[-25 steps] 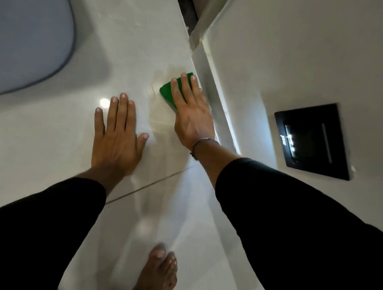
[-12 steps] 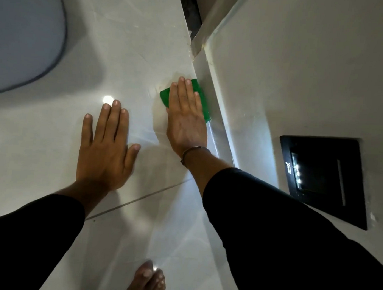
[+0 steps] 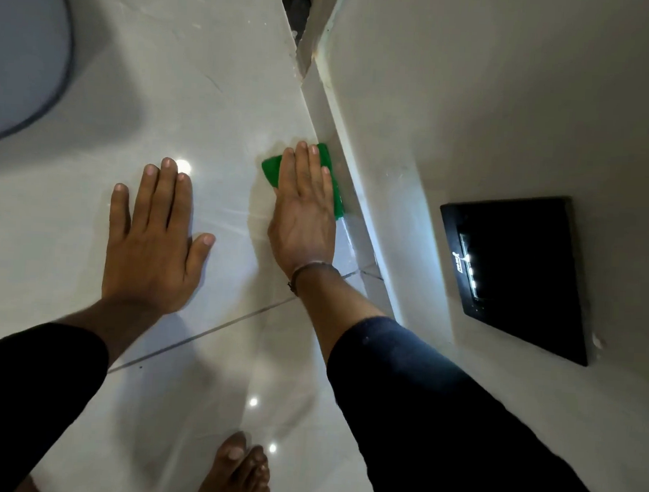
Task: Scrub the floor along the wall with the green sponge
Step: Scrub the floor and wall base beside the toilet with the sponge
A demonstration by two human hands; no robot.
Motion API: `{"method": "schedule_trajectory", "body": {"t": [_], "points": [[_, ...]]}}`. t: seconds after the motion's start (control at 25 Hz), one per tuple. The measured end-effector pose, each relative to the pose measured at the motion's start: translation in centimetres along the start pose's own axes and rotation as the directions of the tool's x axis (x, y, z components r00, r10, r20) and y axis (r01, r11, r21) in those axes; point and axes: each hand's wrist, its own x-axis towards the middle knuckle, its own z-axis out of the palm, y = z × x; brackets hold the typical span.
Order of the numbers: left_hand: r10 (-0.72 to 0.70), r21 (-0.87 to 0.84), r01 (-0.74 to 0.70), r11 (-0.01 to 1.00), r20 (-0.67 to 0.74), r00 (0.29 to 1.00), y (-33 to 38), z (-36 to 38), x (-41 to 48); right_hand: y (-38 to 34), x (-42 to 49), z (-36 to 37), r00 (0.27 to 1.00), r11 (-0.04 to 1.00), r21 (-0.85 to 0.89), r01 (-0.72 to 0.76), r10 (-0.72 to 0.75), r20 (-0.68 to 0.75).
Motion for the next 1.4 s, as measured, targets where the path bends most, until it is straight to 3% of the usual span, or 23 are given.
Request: {"method": "schedule_trajectory", "body": {"t": [0.48,0.68,0.8,1.0,1.24,1.4], "points": [[0.012,0.002,-0.012,1.0,0.005,1.0,-0.5,0.2,-0.1,5.4,-16.9,-1.2,0.98,0.978,0.099,-0.183,0.175,0.092],[0.02,-0.001,-0.02,1.0,0.007,1.0,-0.5,0.0,-0.2,8.4,-24.3,-1.7,0.97,0.987,0.023,-0.162,0.155,0.186],[0.019,-0.001,-0.019,1.0,0.005,1.0,-0.3,-0.1,-0.1,10.0,-29.2,-2.0,0.946,0.977,-0.05,-0.21,0.215,0.241],[0.028,-0.003,-0.028,1.0,0.007,1.0,-0.2,-0.5,-0.3,12.6,-36.7,-2.7,0.944,0.966,-0.204,-0.16,0.21,0.256],[0.024,0.0,-0.024,1.0,0.01,1.0,-0.4,-0.2,-0.2,12.5,-37.5,-2.7,0.952,0.966,-0.199,-0.166,0.21,0.221],[0.019,0.007,-0.02,1.0,0.015,1.0,-0.4,-0.2,-0.1,11.4,-33.1,-2.6,0.935,0.976,-0.129,-0.176,0.207,0.289]]}}
